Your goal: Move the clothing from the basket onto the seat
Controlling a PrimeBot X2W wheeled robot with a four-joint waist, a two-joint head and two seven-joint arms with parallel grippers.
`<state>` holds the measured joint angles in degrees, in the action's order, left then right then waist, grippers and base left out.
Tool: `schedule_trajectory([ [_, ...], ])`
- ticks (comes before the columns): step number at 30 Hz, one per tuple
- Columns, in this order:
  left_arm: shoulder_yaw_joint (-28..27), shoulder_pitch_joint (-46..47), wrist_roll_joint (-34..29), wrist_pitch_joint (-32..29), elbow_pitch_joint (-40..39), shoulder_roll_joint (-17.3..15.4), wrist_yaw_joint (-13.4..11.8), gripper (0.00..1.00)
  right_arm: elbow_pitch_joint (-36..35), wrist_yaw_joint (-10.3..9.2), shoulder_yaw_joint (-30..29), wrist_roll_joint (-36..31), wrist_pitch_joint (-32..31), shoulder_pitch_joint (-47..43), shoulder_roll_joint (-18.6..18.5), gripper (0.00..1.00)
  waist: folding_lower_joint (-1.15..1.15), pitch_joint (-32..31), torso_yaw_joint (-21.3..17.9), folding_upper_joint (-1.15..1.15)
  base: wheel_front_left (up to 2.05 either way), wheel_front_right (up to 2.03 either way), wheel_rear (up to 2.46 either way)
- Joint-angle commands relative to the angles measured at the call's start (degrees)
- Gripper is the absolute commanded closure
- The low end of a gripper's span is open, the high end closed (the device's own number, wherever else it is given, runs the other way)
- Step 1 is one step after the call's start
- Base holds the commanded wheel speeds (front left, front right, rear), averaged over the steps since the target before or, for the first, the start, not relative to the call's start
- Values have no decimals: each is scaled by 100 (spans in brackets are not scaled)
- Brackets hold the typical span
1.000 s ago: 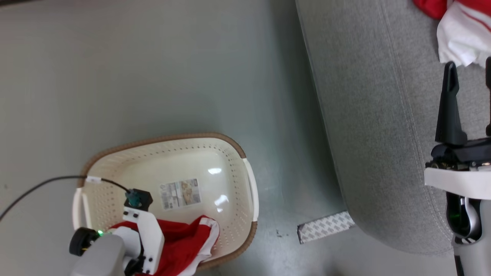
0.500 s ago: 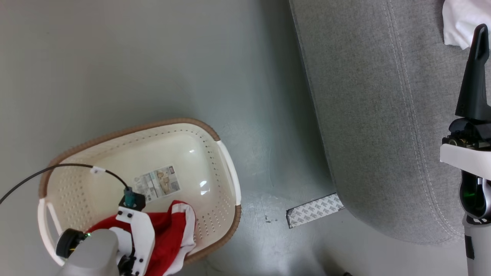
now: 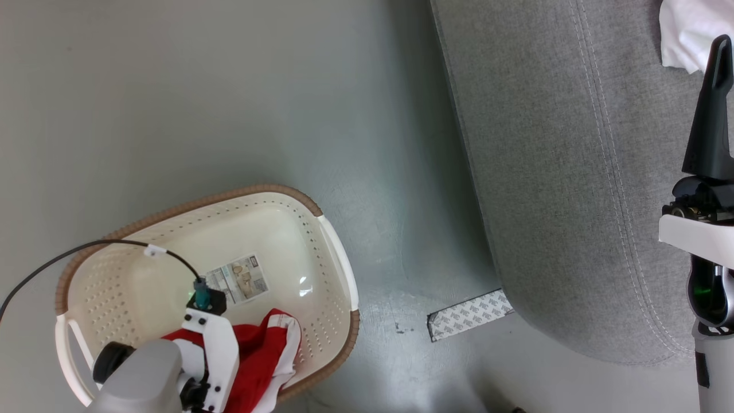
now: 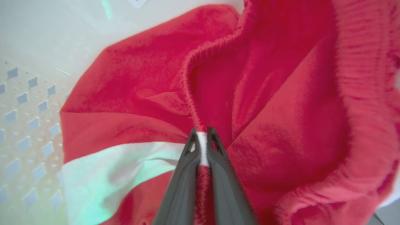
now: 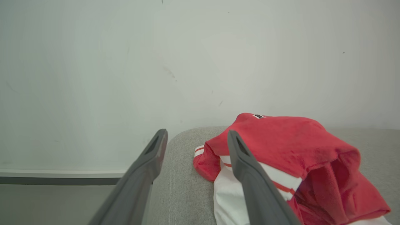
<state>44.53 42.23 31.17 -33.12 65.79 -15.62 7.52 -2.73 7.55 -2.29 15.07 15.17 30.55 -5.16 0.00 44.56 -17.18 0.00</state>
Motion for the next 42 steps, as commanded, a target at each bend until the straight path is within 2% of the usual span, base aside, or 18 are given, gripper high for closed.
schedule_trajectory([
  [1,56,-28,114,20,-35,-88,-9,100,17,-13,-31,-36,-5,25,13,0,0,-24,7,0,0,0,0],
  [8,208,22,346,157,-140,-61,-9,100,61,-13,-66,-60,-5,-6,3,0,0,-203,81,0,0,0,0],
  [17,437,-101,648,621,-241,78,-9,100,182,-13,-87,-55,-5,-142,-121,0,0,-801,241,0,0,0,0],
  [42,1230,-549,1535,2846,-1118,453,-9,100,694,-13,-111,-32,-5,-1119,-535,0,0,-3146,1139,0,0,0,0],
])
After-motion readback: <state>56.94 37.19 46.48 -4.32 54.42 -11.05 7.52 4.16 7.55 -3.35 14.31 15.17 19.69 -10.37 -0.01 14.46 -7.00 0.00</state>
